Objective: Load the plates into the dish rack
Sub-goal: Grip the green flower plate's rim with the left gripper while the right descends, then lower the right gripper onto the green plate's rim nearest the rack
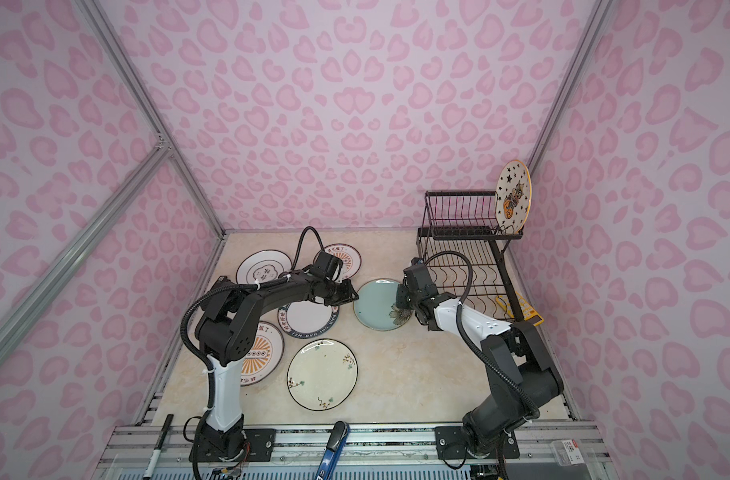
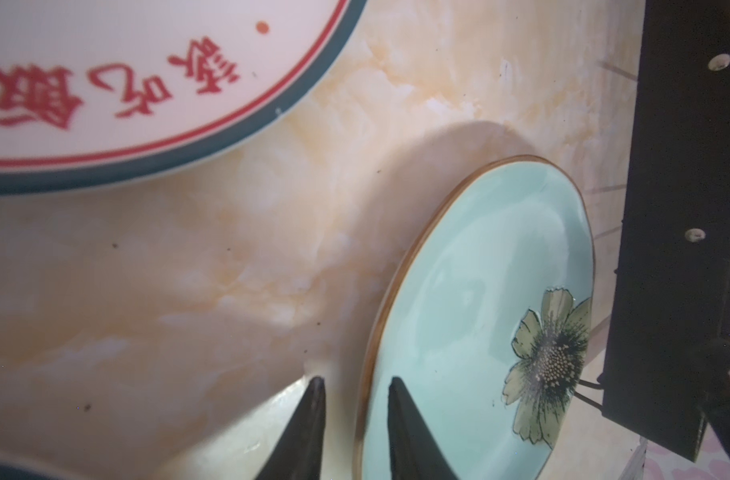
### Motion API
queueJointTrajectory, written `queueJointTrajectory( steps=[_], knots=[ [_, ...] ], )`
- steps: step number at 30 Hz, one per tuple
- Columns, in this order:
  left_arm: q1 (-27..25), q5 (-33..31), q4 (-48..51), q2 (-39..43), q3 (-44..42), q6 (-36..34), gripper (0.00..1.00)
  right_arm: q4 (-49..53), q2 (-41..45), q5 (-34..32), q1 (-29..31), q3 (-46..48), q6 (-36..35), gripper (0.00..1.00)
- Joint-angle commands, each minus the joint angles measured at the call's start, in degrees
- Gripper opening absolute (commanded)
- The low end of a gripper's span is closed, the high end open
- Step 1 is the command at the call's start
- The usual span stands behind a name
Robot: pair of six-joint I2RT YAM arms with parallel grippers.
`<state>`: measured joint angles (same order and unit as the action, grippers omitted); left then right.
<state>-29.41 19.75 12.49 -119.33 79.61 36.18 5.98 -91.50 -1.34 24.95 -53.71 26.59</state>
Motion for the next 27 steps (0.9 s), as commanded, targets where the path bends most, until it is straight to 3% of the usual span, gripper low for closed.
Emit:
queueJointTrajectory(
  steps=[1, 5, 10, 21, 27],
  knots=[
    [-0.1, 1.1, -2.1, 0.2, -0.5, 1.0, 0.30, 4.7, -2.0, -4.7, 0.7, -2.0, 2.2, 0.51],
    [-0.4, 1.2, -2.4, 0.6, -0.7, 1.2, 0.31, 7.3, -3.8, -6.4, 1.3, -3.8, 3.7, 0.55],
    [-0.6, 1.9, -2.0, -0.2, 0.0, 1.2, 0.32, 8.7, -5.2, -7.3, 1.3, -4.8, 3.0, 0.70],
    [-0.6, 2.2, -0.2, -0.7, 1.0, 0.3, 0.33, 11.1, -9.2, -3.5, 1.3, -7.8, 2.6, 0.89],
    [-0.6, 2.5, 1.0, -1.3, 1.7, -0.2, 0.33, 10.8, -10.6, -1.2, 1.3, -8.3, 2.5, 0.90]
  ],
)
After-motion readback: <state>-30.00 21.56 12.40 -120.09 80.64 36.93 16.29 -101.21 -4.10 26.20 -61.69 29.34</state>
